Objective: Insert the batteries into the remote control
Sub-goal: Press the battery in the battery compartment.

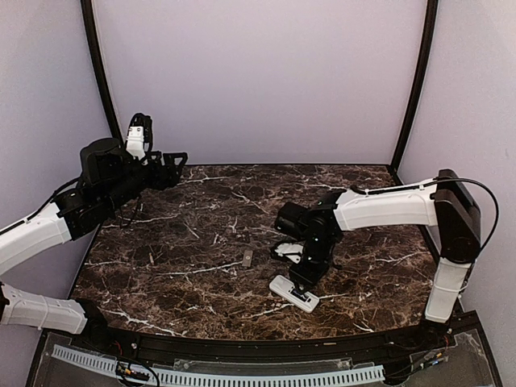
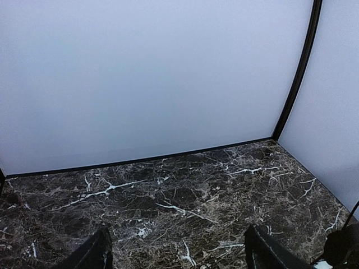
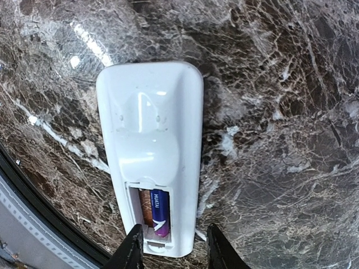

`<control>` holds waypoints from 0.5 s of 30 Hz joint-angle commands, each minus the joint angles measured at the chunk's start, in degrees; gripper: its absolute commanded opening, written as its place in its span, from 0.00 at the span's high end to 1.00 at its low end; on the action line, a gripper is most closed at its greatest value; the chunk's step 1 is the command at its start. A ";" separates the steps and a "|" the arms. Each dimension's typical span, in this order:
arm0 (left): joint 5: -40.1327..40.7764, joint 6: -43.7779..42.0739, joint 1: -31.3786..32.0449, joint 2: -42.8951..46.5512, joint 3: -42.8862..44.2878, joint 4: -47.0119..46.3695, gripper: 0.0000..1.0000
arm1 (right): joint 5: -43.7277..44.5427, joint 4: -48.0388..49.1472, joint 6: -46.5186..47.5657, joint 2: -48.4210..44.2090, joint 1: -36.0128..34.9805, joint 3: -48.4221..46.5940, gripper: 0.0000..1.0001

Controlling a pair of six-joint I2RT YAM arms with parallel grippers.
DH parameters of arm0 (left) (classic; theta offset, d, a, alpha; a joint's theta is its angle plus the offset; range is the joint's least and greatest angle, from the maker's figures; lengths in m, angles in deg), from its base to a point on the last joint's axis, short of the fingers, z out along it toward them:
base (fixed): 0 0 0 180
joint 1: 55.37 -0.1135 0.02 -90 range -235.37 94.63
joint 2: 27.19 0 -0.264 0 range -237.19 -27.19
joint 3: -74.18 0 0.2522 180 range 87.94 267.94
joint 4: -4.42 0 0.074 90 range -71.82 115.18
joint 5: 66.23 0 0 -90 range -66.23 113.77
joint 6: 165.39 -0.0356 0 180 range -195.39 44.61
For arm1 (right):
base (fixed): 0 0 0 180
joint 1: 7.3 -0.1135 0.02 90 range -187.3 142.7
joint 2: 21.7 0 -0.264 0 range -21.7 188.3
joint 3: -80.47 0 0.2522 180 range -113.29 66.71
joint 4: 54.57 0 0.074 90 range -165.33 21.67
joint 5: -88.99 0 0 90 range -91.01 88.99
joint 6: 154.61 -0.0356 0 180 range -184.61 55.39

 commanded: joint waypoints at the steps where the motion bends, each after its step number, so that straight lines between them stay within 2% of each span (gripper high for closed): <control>1: 0.62 -1.08 -0.60 1.36 -0.93 0.64 0.20 | -0.58 1.20 0.20 1.24 0.54 -0.08 0.64; 5: 3.47 1.34 -1.35 0.44 -0.26 4.51 0.20 | 0.47 0.89 -0.10 1.84 0.72 -1.18 0.64; 7: 7.26 8.75 -2.93 -1.28 1.09 12.91 0.20 | 1.95 0.76 -0.43 0.77 0.90 -2.10 0.64; 10: 10.44 29.08 -6.69 -6.16 2.56 32.74 0.20 | 5.13 1.02 -1.08 -1.35 1.56 -4.13 0.63; 12: 7.32 38.04 -8.67 -8.34 0.04 38.58 0.20 | 6.91 1.04 -1.24 -1.89 1.81 -5.44 0.63; 15: 3.14 44.88 -12.17 -9.37 -4.76 39.58 0.18 | 7.11 0.84 -0.75 -2.07 1.82 -6.32 0.63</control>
